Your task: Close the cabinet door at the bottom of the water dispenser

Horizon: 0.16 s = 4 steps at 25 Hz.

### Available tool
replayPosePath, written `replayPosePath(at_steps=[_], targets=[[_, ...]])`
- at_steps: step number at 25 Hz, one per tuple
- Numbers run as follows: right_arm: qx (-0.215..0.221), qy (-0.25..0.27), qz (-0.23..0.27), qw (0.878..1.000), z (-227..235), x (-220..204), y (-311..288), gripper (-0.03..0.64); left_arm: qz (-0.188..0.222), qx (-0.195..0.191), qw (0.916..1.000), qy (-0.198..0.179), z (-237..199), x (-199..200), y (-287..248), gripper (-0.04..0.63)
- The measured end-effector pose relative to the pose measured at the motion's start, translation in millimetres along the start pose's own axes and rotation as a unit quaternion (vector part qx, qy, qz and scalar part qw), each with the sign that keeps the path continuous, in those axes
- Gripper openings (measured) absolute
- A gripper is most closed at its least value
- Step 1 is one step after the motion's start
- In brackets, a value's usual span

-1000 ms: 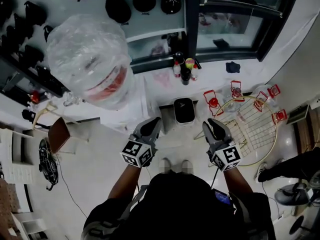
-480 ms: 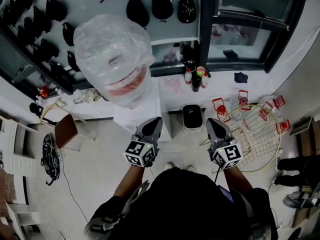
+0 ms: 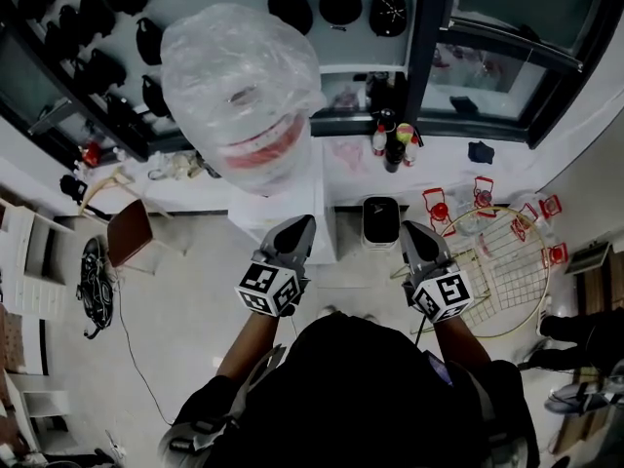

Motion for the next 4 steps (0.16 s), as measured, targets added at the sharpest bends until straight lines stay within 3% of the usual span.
replayPosePath(at_steps=[4], targets=[[-0.002,-0.009,-0.008,1.0,1.0,-3.6,-1.2,0.005,0.002,-0.003,1.0,0.006,0.9,-0.3,1.7,0.006]])
Point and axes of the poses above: the fingertips, and each gripper's own axes: y backward along the fingers, z to its right, x out of its top, the point moved 9 cm from there along y, backward along the fingers, and after that the axes turned 6 degrees about -y, right-handed, at the moved point
